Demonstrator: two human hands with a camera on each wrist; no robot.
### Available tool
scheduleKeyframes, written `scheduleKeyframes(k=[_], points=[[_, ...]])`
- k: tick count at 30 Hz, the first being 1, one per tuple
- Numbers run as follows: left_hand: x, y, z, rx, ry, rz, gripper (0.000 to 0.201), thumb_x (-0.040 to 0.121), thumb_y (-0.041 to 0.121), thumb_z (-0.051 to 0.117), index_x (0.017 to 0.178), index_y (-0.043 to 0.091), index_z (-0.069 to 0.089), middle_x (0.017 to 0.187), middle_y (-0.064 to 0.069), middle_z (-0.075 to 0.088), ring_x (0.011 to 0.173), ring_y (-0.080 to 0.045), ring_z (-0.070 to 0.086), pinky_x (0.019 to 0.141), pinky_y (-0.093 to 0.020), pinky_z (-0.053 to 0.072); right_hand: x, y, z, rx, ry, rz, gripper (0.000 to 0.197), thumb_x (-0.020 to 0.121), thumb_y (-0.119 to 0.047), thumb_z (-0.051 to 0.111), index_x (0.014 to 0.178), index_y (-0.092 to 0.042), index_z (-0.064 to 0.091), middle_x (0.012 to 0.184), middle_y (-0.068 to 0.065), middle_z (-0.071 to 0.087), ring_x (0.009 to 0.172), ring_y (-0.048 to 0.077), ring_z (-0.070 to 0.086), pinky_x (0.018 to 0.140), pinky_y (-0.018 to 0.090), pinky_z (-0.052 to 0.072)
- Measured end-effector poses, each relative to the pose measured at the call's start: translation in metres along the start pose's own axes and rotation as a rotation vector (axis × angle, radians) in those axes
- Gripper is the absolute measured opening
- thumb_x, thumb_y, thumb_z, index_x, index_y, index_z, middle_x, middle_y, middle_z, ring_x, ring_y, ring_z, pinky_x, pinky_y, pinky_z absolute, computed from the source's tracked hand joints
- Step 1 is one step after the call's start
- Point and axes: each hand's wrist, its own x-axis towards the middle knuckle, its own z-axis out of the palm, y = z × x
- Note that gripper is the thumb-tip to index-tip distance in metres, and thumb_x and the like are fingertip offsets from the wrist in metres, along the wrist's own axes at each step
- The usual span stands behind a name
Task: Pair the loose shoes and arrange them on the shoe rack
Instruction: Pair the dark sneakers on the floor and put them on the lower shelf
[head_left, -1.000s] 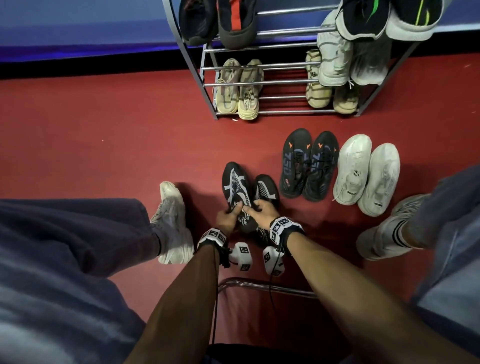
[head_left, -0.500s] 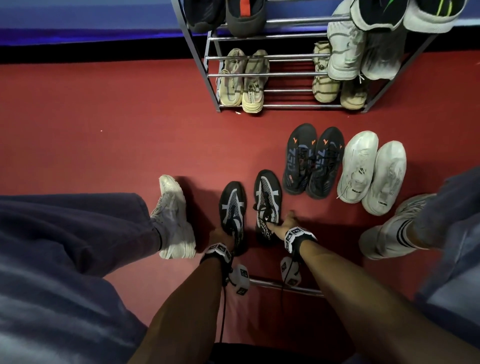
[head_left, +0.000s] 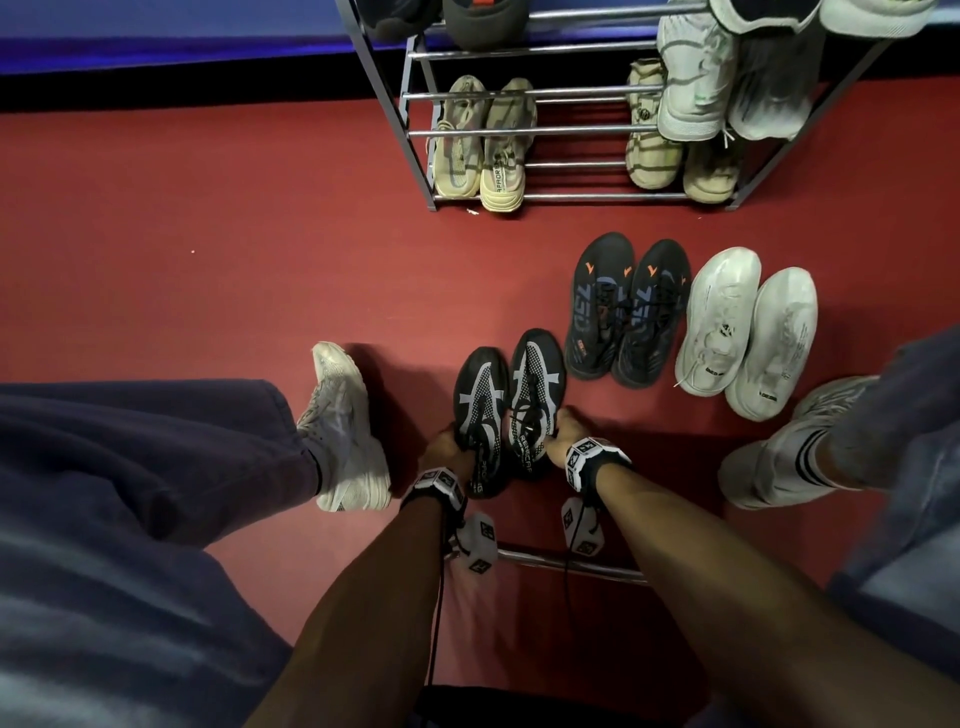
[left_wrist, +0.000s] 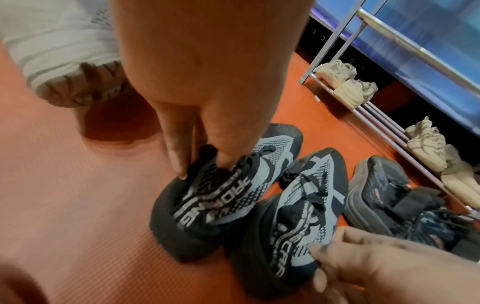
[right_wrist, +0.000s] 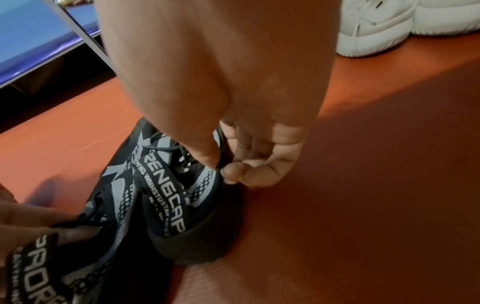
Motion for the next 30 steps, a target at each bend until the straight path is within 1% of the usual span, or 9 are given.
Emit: scheduleKeyframes(k=[2, 4, 8, 12, 15, 21, 24, 27, 30], points=[[0.002, 0.006, -0.005, 0.013, 0.009, 0.002, 0.047, 0.082, 0.049, 0.058, 0.126, 0.033, 0.062, 0.117, -0.009, 0.072, 0.108, -0.036, 0.067, 0.091, -0.035, 0.054, 0.001, 0.001, -0.002, -0.021, -0.013, -0.004, 0.033, 0.088, -0.02, 0.06, 0.119, -0.015, 0.05, 0.118, 0.008, 0.064, 0.11, 0.027, 0.062, 0.095, 0.029, 0.046], [0.004, 0.007, -0.008, 0.026, 0.045, 0.01, 0.039, 0.089, 0.039, 0.062, 0.127, 0.03, 0.064, 0.115, -0.011, 0.072, 0.109, -0.035, 0.067, 0.089, -0.032, 0.053, 0.001, 0.003, -0.005, -0.054, -0.017, -0.025, 0.033, 0.084, -0.022, 0.062, 0.115, -0.017, 0.051, 0.117, 0.007, 0.065, 0.108, 0.027, 0.063, 0.096, 0.029, 0.048], [-0.001, 0.008, -0.006, 0.019, 0.107, -0.06, 0.031, 0.086, 0.032, 0.067, 0.116, 0.025, 0.072, 0.11, -0.011, 0.073, 0.101, -0.034, 0.07, 0.083, -0.03, 0.054, 0.001, 0.009, -0.007, -0.08, -0.044, -0.044, 0.025, 0.08, -0.026, 0.065, 0.101, -0.025, 0.052, 0.108, 0.002, 0.067, 0.102, 0.025, 0.065, 0.089, 0.027, 0.05], [0.003, 0.018, -0.004, -0.035, 0.16, -0.093, 0.034, 0.083, 0.019, 0.065, 0.114, 0.024, 0.074, 0.108, -0.01, 0.075, 0.1, -0.032, 0.071, 0.086, -0.032, 0.058, 0.001, 0.013, -0.007, -0.077, -0.027, -0.05, 0.028, 0.08, -0.026, 0.066, 0.107, -0.022, 0.058, 0.107, 0.001, 0.069, 0.099, 0.022, 0.065, 0.087, 0.024, 0.049], [0.009, 0.026, -0.008, -0.01, 0.153, -0.074, 0.033, 0.083, 0.021, 0.065, 0.115, 0.025, 0.074, 0.108, -0.008, 0.075, 0.102, -0.032, 0.07, 0.085, -0.029, 0.056, 0.0, 0.012, -0.009, -0.061, -0.034, -0.042, 0.019, 0.081, -0.025, 0.067, 0.098, -0.024, 0.058, 0.102, 0.001, 0.068, 0.093, 0.022, 0.064, 0.079, 0.023, 0.046], [0.017, 0.022, -0.012, 0.03, 0.172, -0.062, 0.031, 0.085, 0.036, 0.063, 0.112, 0.025, 0.073, 0.105, -0.01, 0.075, 0.1, -0.035, 0.07, 0.083, -0.032, 0.057, 0.0, 0.011, -0.005, -0.07, 0.004, -0.015, 0.032, 0.08, -0.032, 0.066, 0.108, -0.017, 0.06, 0.107, 0.005, 0.07, 0.098, 0.026, 0.066, 0.082, 0.025, 0.05], [0.015, 0.015, -0.005, 0.071, 0.154, -0.086, 0.031, 0.088, 0.036, 0.061, 0.114, 0.025, 0.072, 0.11, -0.011, 0.073, 0.102, -0.035, 0.069, 0.083, -0.029, 0.053, -0.001, 0.01, -0.004, -0.065, 0.016, 0.016, 0.034, 0.08, -0.032, 0.067, 0.108, -0.014, 0.058, 0.106, 0.006, 0.069, 0.096, 0.026, 0.066, 0.077, 0.023, 0.046], [0.011, 0.009, 0.004, 0.1, 0.141, -0.079, 0.032, 0.09, 0.041, 0.058, 0.112, 0.022, 0.072, 0.11, -0.01, 0.074, 0.1, -0.035, 0.07, 0.081, -0.03, 0.054, -0.002, 0.01, -0.006, -0.049, -0.009, 0.032, 0.034, 0.08, -0.032, 0.066, 0.109, -0.016, 0.057, 0.105, 0.006, 0.068, 0.095, 0.026, 0.066, 0.077, 0.024, 0.046], [0.013, 0.005, 0.005, 0.088, 0.077, -0.051, 0.036, 0.087, 0.042, 0.055, 0.116, 0.026, 0.07, 0.114, -0.009, 0.073, 0.102, -0.035, 0.069, 0.083, -0.031, 0.055, -0.001, 0.01, -0.007, -0.039, -0.026, 0.007, 0.035, 0.081, -0.033, 0.068, 0.11, -0.016, 0.057, 0.108, 0.005, 0.068, 0.097, 0.025, 0.064, 0.077, 0.023, 0.043]])
